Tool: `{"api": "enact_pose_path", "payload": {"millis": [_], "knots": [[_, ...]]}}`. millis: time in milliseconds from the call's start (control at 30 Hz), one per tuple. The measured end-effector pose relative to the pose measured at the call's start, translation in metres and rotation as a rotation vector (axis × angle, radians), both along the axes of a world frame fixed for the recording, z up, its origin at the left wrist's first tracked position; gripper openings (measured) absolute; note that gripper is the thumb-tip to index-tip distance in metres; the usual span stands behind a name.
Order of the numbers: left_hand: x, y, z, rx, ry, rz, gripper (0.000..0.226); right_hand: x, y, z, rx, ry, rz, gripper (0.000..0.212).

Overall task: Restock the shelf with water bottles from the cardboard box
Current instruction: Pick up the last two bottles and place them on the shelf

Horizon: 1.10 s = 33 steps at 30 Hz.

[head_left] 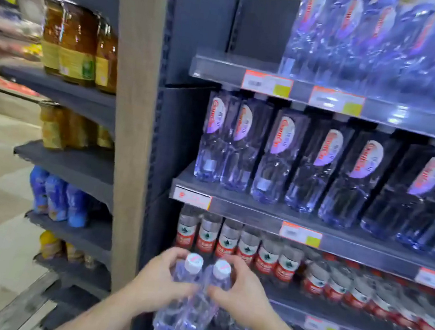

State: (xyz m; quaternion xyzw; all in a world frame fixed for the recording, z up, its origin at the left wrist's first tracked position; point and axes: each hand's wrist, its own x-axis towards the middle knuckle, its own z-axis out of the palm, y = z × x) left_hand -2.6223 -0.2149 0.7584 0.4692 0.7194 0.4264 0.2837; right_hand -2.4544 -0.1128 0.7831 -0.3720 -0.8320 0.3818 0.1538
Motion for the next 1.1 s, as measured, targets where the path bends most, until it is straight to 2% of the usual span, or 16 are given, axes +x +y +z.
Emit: {"api": "enact_pose_path", "payload": {"millis": [133,233,267,367,467,567,700,767,800,900,1000,1100], "knots": [[0.059,0.052,0.085,0.18,-0.033,-0.036,0.059,0.069,0.037,0.074,0.005,0.232,-0.182,0.05],[0.12,0.085,0.13,0.312,-0.141,-0.09,0.035,0.128,0.058,0.118,-0.008,0.398,-0.249,0.049],[0.141,0.095,0.141,0.35,-0.194,-0.103,0.033,0.149,0.065,0.128,-0.014,0.463,-0.282,0.05],[0.212,0.127,0.167,0.435,-0.327,-0.137,0.057,0.21,0.088,0.153,-0.075,0.642,-0.336,0.054],[0.286,0.153,0.184,0.478,-0.479,-0.246,0.036,0.268,0.109,0.17,-0.162,0.768,-0.325,0.046],[0.344,0.18,0.2,0.499,-0.563,-0.312,0.045,0.316,0.127,0.187,-0.224,0.831,-0.288,0.035],[0.387,0.215,0.234,0.52,-0.531,-0.356,0.036,0.362,0.152,0.217,-0.334,0.872,-0.198,0.039],[0.394,0.233,0.251,0.545,-0.483,-0.421,0.051,0.377,0.167,0.238,-0.331,0.886,-0.104,0.032],[0.395,0.243,0.26,0.562,-0.467,-0.454,0.052,0.382,0.174,0.249,-0.289,0.868,-0.081,0.031],[0.392,0.271,0.293,0.588,-0.408,-0.446,0.025,0.389,0.192,0.287,-0.093,0.822,-0.077,0.021],[0.387,0.299,0.331,0.639,-0.328,-0.444,0.041,0.393,0.217,0.326,0.068,0.834,-0.144,0.022],[0.386,0.321,0.367,0.685,-0.306,-0.482,0.041,0.4,0.25,0.362,0.13,0.918,-0.183,0.038]]}}
